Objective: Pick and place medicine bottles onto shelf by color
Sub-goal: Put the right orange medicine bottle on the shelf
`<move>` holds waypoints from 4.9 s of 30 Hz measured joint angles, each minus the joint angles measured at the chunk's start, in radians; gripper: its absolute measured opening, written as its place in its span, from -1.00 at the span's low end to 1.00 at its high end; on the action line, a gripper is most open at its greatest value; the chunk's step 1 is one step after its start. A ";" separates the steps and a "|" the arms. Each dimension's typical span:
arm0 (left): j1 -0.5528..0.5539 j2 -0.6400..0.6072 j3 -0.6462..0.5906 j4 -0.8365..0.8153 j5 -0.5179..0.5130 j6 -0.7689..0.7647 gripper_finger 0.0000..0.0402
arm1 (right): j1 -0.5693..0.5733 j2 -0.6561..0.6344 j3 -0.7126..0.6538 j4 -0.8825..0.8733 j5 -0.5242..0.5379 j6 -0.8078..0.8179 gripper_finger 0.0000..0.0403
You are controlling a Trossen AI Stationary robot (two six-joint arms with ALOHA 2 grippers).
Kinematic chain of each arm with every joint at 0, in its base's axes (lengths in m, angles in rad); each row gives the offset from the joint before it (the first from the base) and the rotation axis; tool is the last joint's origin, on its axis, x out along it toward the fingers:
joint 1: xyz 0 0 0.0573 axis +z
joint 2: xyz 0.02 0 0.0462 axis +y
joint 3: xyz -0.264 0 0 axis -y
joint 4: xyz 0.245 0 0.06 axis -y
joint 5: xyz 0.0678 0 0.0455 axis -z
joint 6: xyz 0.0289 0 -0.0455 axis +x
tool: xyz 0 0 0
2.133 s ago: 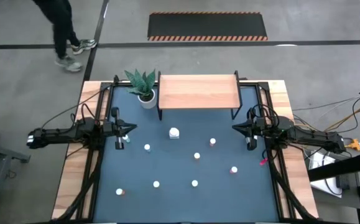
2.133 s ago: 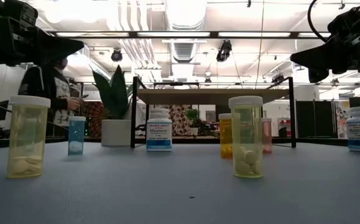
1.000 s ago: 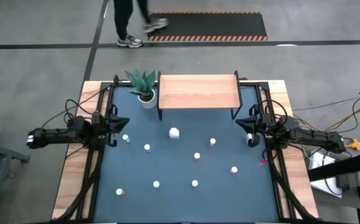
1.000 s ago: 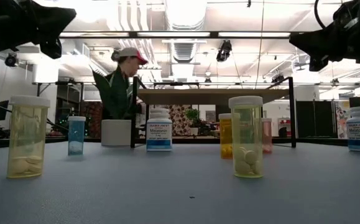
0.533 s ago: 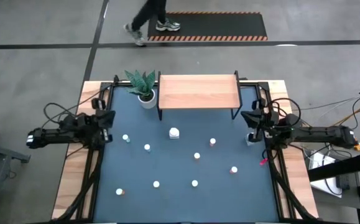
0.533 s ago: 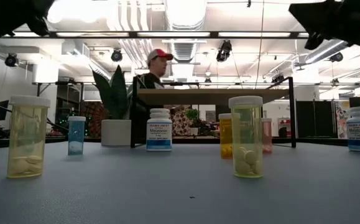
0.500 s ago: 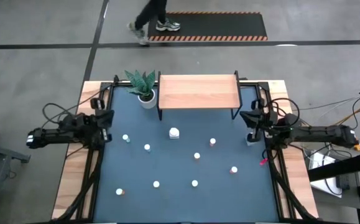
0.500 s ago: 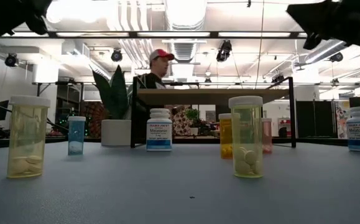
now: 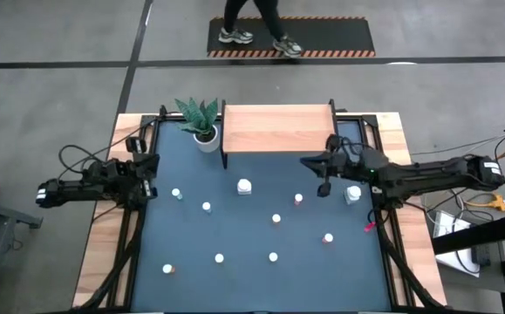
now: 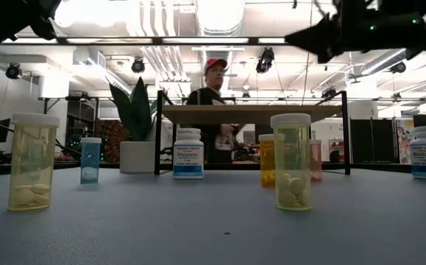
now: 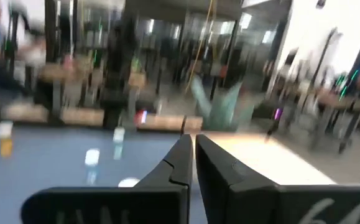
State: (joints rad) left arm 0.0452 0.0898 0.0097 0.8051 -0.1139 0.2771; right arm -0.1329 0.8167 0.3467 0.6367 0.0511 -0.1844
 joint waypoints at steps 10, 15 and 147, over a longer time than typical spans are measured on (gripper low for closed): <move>0.000 -0.005 0.001 0.001 -0.029 0.000 -0.98 | 0.004 0.127 0.237 -0.327 -0.006 0.028 -0.39; 0.000 -0.004 0.001 0.000 -0.031 -0.003 -0.98 | 0.028 0.186 0.314 -0.501 -0.051 0.053 -0.13; 0.000 -0.007 0.000 0.061 -0.029 -0.008 -0.98 | -0.175 1.123 1.841 -1.940 0.002 0.157 -0.39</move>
State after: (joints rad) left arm 0.0454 0.0826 0.0101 0.8663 -0.1432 0.2687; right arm -0.3077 1.9392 2.1880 -1.3033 0.0535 -0.0273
